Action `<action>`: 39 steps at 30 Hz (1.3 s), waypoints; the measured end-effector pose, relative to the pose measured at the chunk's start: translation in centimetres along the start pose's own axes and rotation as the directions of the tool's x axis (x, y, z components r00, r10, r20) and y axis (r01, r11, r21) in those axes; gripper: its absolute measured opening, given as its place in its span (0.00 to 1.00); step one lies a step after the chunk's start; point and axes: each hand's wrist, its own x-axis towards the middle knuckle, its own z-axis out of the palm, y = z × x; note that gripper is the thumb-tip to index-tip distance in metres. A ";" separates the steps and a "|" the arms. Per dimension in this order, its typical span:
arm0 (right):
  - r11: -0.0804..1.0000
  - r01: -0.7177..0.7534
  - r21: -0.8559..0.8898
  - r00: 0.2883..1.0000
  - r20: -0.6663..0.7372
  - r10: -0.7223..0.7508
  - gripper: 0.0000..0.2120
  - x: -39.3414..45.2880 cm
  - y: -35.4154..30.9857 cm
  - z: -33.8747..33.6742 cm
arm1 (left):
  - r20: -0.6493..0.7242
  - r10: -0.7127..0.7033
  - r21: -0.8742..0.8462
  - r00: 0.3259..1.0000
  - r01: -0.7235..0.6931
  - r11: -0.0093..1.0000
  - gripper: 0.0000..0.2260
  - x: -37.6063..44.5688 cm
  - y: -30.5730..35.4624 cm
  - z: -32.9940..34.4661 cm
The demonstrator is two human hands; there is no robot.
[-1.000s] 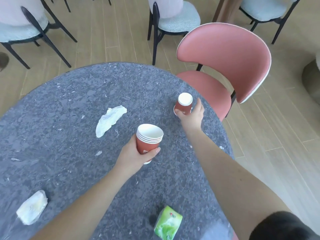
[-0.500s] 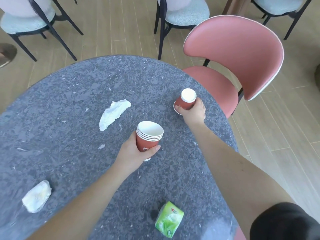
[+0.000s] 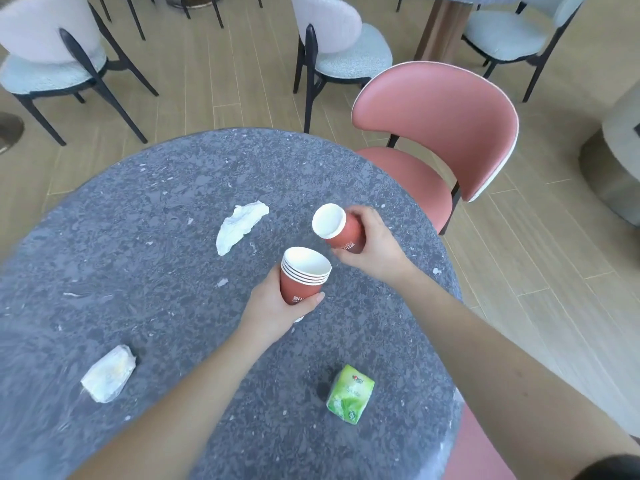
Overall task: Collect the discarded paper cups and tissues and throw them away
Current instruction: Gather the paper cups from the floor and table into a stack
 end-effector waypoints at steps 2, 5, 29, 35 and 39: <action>0.990 0.121 -0.078 0.993 0.005 -0.121 0.34 -1.6 -2.0 -0.3 | 0.009 0.011 0.007 1.000 -0.011 1.000 0.26 -1.4 -0.4 -1.2; 0.952 0.246 -0.182 0.969 0.071 -0.237 0.34 -4.0 -5.4 -0.6 | 0.015 0.023 0.023 1.000 -0.023 0.999 0.29 -3.9 -1.3 -3.5; 0.926 0.285 -0.248 0.940 0.263 -0.219 0.39 -20.5 -20.2 7.2 | 0.073 0.243 0.159 0.967 -0.252 0.954 0.29 -16.5 -1.6 -10.7; 0.967 0.178 -0.181 0.982 0.088 -0.165 0.26 -24.5 -19.7 6.2 | 0.063 0.318 0.174 0.946 -0.324 0.930 0.27 -18.4 0.5 -7.8; 0.971 0.114 -0.210 0.994 0.030 -0.110 0.23 -27.2 -18.7 4.3 | 0.096 0.347 0.182 0.933 -0.359 0.916 0.27 -20.1 2.1 -4.9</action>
